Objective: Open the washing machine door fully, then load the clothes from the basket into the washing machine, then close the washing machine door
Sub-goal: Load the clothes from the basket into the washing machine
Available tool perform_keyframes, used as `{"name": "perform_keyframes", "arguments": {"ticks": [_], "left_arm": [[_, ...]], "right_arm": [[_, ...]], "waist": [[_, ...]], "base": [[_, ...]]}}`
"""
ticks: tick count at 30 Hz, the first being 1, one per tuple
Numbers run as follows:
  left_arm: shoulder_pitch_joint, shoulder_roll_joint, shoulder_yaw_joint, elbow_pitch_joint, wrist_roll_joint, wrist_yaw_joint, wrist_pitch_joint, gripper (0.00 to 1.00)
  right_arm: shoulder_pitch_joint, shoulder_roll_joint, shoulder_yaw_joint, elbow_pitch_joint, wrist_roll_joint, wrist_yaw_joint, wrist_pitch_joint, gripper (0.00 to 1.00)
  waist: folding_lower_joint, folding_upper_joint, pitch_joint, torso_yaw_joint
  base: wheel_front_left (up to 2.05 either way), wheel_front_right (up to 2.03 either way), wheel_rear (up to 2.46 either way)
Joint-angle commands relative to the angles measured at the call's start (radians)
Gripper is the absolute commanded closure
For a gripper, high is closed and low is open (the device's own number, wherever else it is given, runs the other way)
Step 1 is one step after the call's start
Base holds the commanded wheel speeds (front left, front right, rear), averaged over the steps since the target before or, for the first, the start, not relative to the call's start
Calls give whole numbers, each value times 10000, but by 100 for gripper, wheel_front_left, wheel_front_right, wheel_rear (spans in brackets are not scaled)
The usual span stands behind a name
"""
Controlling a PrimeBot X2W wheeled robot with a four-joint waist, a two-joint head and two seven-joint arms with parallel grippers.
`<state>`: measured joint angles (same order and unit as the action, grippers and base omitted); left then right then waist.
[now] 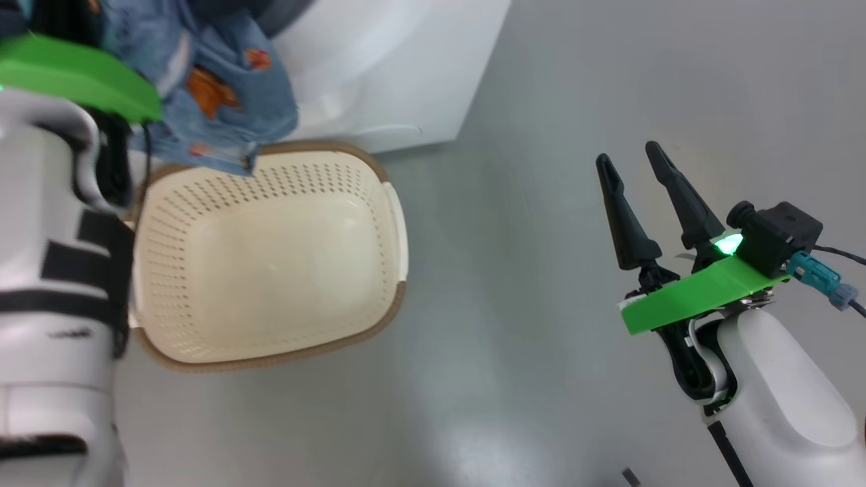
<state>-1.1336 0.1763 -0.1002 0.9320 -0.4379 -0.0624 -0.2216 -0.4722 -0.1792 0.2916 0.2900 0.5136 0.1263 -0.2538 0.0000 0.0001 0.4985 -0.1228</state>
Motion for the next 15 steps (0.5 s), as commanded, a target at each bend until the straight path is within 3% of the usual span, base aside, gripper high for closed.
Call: {"name": "perform_keyframes", "arguments": {"ticks": [1,15], "left_arm": [[-561,552,172,133,116,-36,-129,100],[-3418,1213,-171,1597,719,195,-373,100]], "right_arm": [[-77,102,196,-283,10,44,-80,0],[-217,370,125,-674,-45,44,-80,0]], "waist": [[0,-1,775,-661],[0,-1,2103,-1391]], "base": [[0,0,0],[0,0,0]]}}
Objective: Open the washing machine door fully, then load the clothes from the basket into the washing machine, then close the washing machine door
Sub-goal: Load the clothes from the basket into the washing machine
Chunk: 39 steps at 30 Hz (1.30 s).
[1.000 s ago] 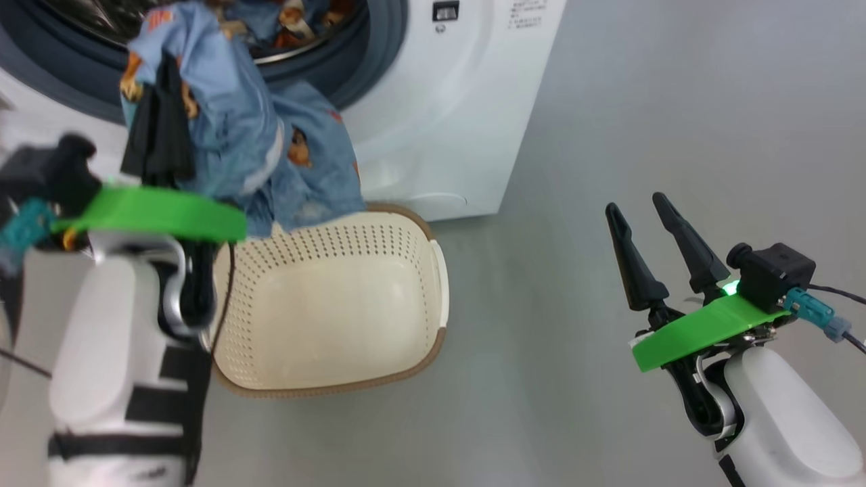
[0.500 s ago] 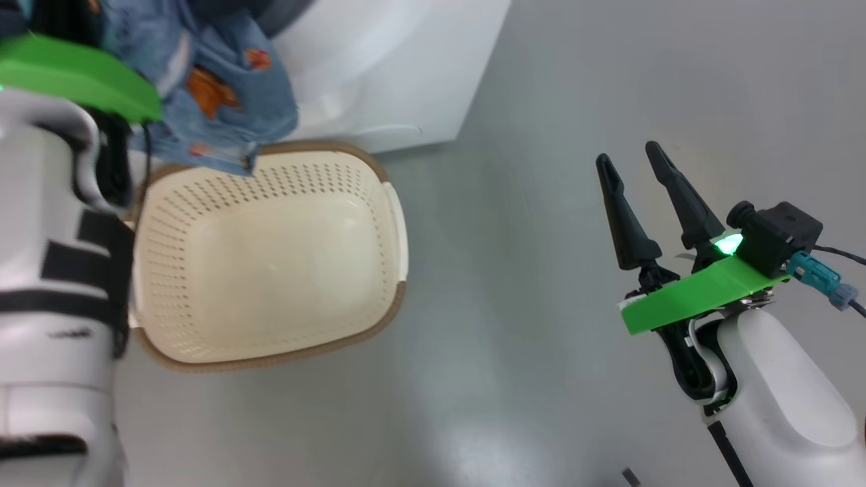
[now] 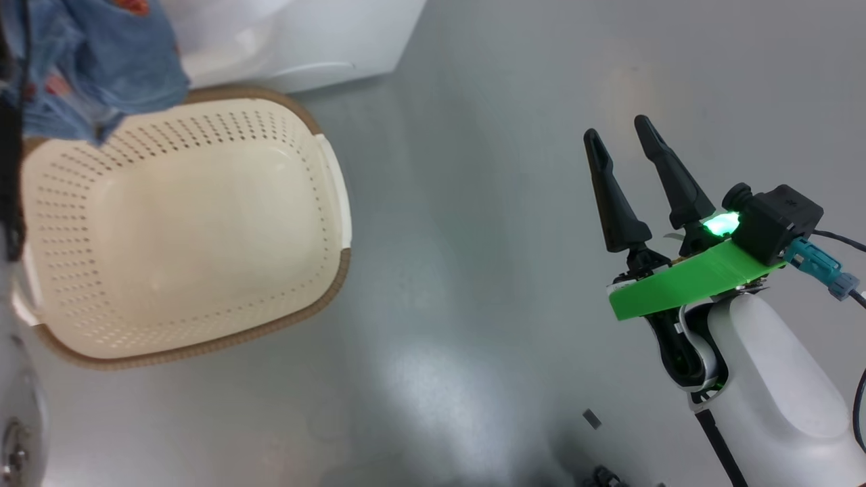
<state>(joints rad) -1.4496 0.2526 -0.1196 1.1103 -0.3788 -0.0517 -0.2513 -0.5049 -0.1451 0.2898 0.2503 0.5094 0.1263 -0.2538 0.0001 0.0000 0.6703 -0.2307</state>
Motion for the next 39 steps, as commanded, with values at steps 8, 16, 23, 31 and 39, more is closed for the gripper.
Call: {"name": "perform_keyframes", "arguments": {"ticks": [8,16,23,31,39], "left_arm": [[-416,658,790,-3077,680,638,-102,100],[507,335,1512,-3108,946,706,-103,51],[174,188,1317,-818,913,515,-77,0],[199,132,1238,-14,871,221,-99,0],[1419,-339,1314,-732,883,20,-103,0]], "right_arm": [[56,143,116,-441,-71,44,-80,0],[21,128,154,-359,-102,44,-80,0],[-18,95,253,-204,-69,44,-80,0],[-39,102,273,-123,-11,44,-80,0],[6,-30,113,-46,29,44,-80,0]], "waist": [[-1,0,759,-333],[-1,0,639,-255],[-1,0,391,-166],[-1,0,-71,-30],[-1,0,-785,488]], "base": [[0,0,0],[0,0,0],[0,0,0],[0,0,0],[0,0,0]]}}
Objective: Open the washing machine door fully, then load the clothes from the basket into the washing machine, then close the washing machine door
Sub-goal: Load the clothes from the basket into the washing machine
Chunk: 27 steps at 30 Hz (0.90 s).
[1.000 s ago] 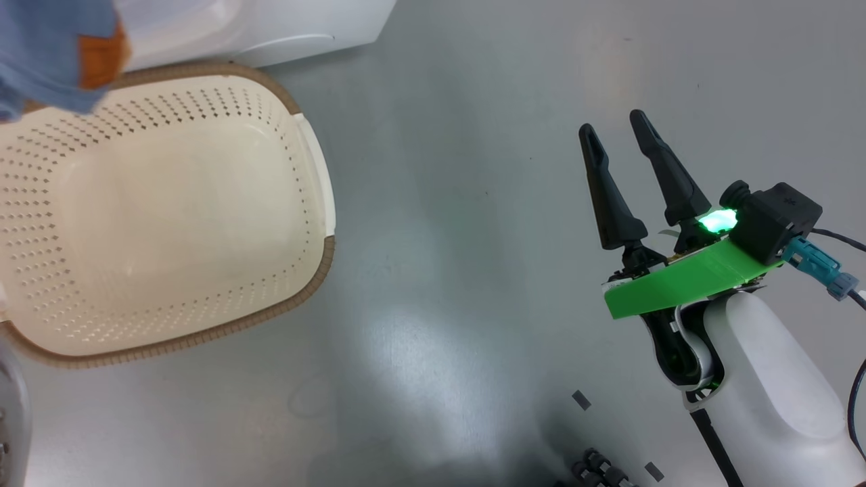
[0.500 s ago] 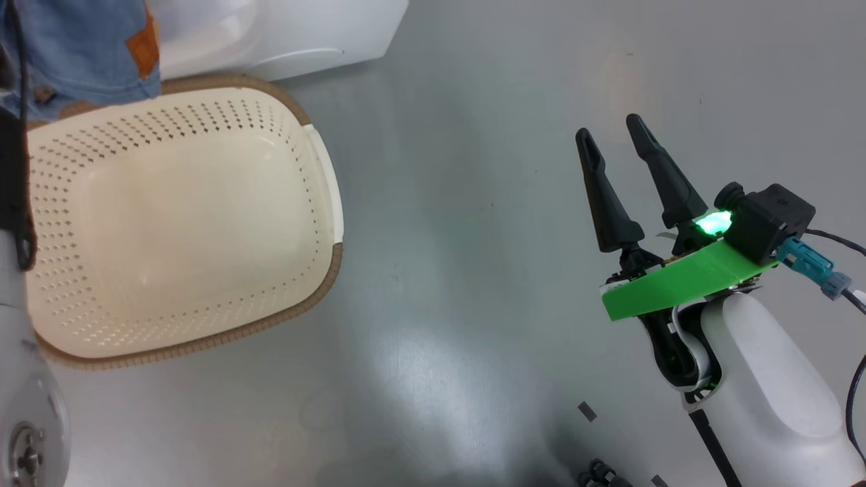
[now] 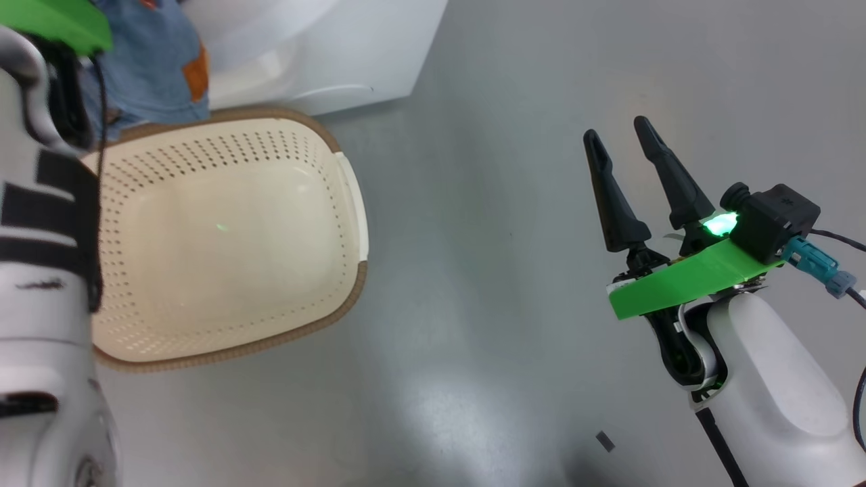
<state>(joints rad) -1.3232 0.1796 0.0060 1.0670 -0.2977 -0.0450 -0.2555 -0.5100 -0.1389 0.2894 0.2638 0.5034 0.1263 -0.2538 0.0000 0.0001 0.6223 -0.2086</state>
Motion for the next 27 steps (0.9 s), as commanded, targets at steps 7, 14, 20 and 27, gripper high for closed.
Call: {"name": "perform_keyframes", "arguments": {"ticks": [7,14,20,27], "left_arm": [[1936,-87,117,-1529,273,-239,-61,0],[3491,-393,278,-2791,388,-369,-62,0],[4948,-634,427,-4077,465,-510,-62,0],[6738,-798,530,-5614,541,-630,-62,0]], "right_arm": [[301,-176,134,30,156,44,-80,0],[540,-218,145,180,185,44,-80,0],[796,-285,99,272,199,44,-80,0],[1043,-394,20,294,191,44,-80,0]], "waist": [[0,-1,-1288,833],[0,-1,-2044,1111],[0,-1,-2621,1303],[0,-1,-3155,1420]], "base": [[0,0,0],[0,0,0],[0,0,0],[0,0,0]]}}
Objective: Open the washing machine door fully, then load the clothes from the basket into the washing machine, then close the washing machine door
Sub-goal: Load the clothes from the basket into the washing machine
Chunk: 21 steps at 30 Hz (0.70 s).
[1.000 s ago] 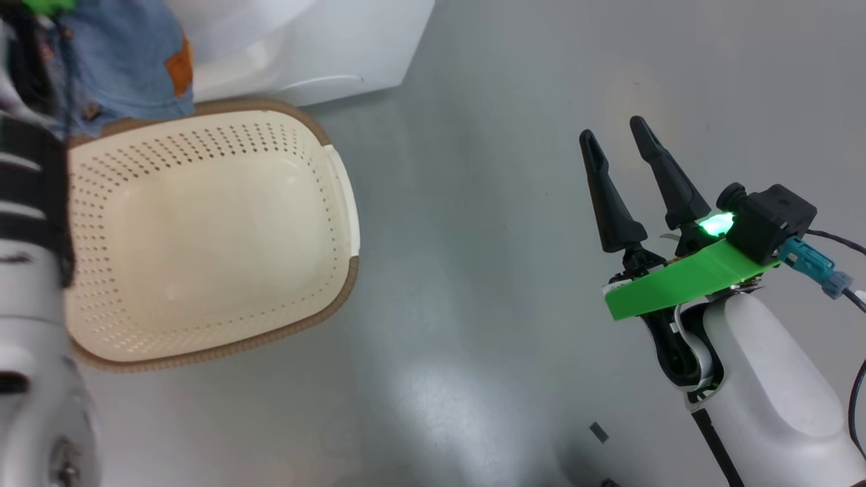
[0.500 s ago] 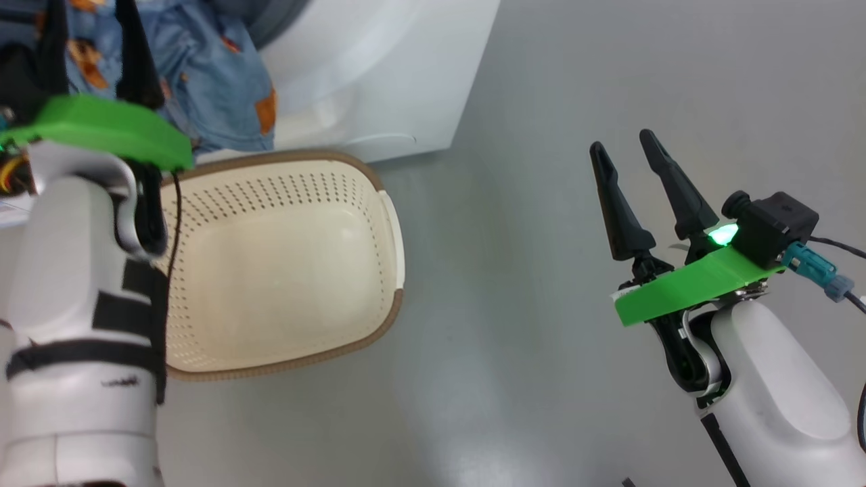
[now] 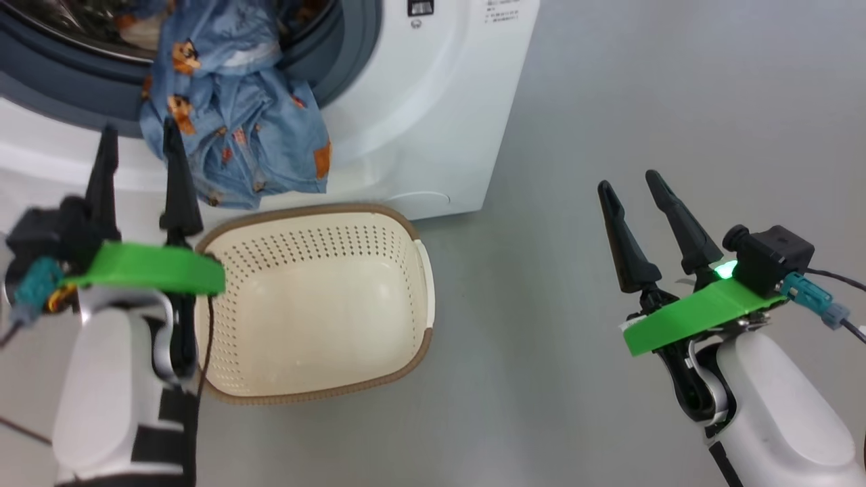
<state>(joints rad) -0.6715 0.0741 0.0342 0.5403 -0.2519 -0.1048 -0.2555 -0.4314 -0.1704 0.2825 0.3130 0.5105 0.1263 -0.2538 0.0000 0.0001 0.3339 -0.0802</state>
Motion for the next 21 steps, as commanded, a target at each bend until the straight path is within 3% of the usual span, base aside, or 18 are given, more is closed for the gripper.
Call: {"name": "perform_keyframes", "arguments": {"ticks": [1,11,21], "left_arm": [[483,237,276,-551,86,-39,-62,0],[2658,8,393,-1979,207,51,-62,0],[3667,-124,288,-2709,295,263,-62,0]], "right_arm": [[288,-93,85,-194,118,44,-80,0],[501,-214,83,-177,91,44,-80,0],[680,-382,-21,-284,-2,44,-80,0]], "waist": [[0,-1,-339,147],[0,-1,-859,323],[0,-1,-1077,502]], "base": [[0,0,0],[0,0,0],[0,0,0]]}}
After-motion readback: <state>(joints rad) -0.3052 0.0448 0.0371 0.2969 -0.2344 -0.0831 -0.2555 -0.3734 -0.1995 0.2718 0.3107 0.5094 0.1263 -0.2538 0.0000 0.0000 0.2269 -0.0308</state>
